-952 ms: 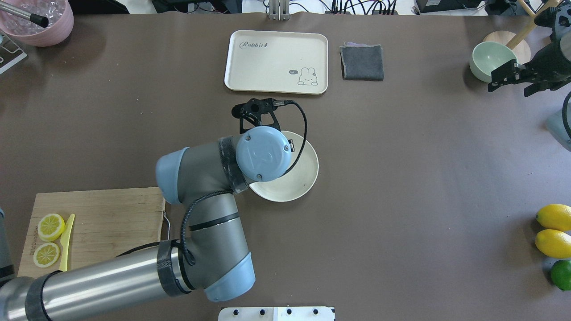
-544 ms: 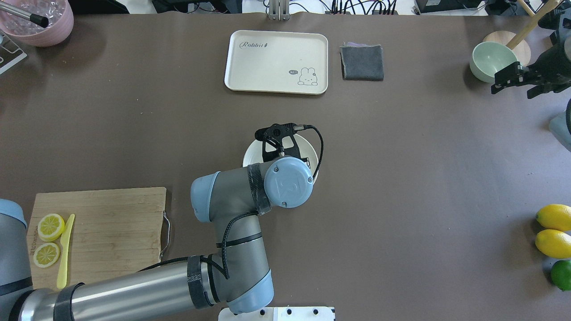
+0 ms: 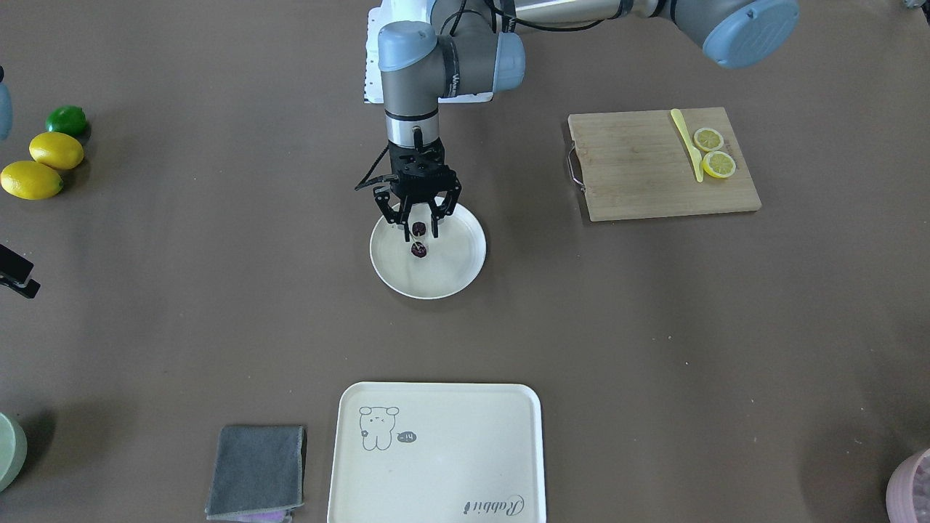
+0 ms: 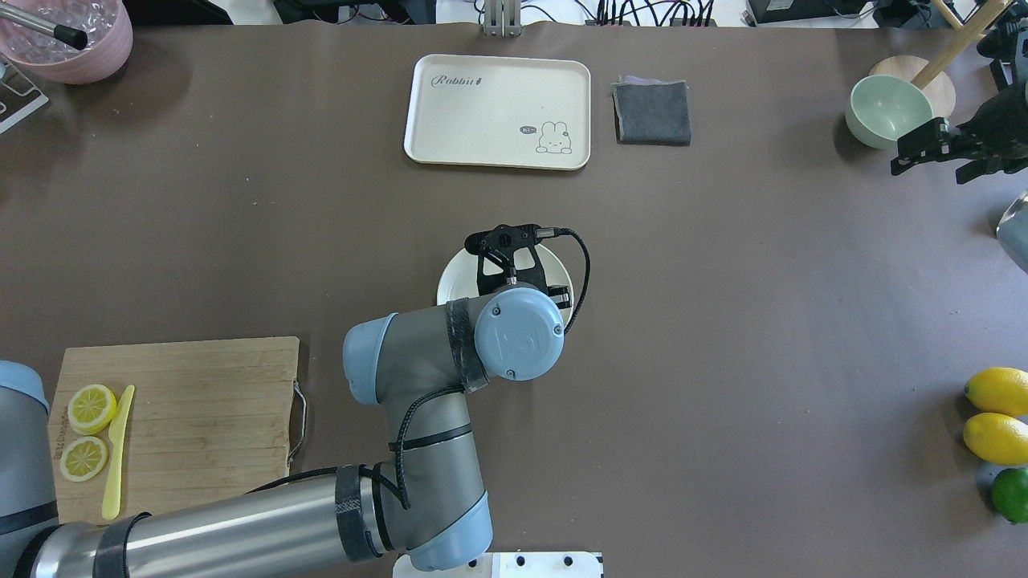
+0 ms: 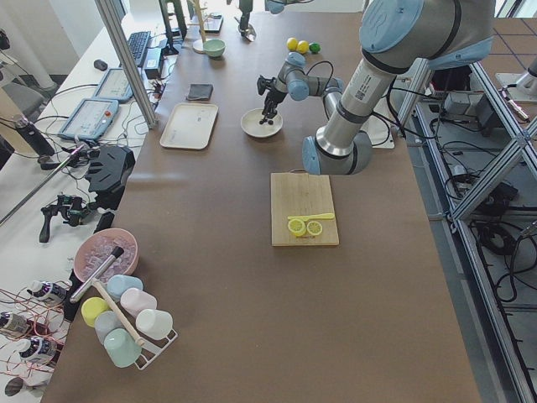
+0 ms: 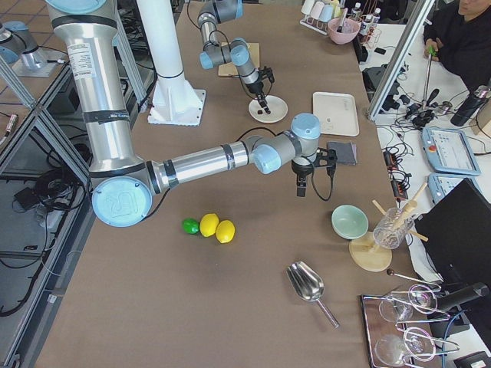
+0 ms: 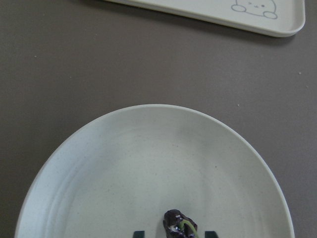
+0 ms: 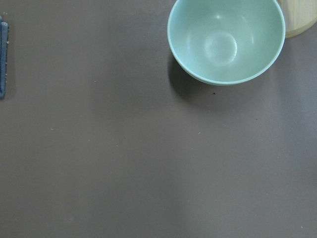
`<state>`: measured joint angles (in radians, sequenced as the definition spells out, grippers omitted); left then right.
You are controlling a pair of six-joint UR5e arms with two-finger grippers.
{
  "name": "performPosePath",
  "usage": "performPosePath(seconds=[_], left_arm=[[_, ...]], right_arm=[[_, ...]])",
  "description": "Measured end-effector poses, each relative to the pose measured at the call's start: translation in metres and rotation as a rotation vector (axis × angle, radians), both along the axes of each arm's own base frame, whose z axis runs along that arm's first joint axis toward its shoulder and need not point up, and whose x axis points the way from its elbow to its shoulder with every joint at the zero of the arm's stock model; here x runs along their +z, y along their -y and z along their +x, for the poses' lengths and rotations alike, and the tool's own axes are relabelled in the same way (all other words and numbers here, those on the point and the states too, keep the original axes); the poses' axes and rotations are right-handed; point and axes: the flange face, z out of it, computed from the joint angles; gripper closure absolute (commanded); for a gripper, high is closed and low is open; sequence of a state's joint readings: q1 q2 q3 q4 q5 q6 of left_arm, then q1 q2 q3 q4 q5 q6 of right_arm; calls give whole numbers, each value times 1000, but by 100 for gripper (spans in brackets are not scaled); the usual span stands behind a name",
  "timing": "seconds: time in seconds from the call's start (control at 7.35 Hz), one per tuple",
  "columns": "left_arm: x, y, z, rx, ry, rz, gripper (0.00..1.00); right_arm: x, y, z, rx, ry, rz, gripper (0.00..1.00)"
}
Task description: Place red cherry on plate
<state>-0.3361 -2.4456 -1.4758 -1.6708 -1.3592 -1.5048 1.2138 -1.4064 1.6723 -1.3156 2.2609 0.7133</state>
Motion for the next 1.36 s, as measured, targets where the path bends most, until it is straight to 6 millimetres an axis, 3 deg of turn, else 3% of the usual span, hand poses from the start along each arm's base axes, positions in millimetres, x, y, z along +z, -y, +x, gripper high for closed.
performPosePath(seconds=[0.14, 0.27, 0.54, 0.82, 1.09, 1.36], left_arm=[[-2, 8, -19, 14, -4, 28, 2], [11, 30, -56, 51, 26, 80, 2], [54, 83, -175, 122, 107, 189, 2], [88, 146, -297, 195, 147, 216, 2], [146, 186, -403, 218, 159, 196, 2], [223, 217, -495, 229, 200, 154, 2]], right_arm=[[1, -1, 2, 3, -1, -4, 0], [5, -1, 7, 6, -5, -7, 0], [25, -4, 30, -30, -43, 5, 0], [56, -11, 75, -93, -101, 9, 0], [85, -24, 131, -118, -129, 3, 0], [106, -31, 169, -87, -135, -26, 0]])
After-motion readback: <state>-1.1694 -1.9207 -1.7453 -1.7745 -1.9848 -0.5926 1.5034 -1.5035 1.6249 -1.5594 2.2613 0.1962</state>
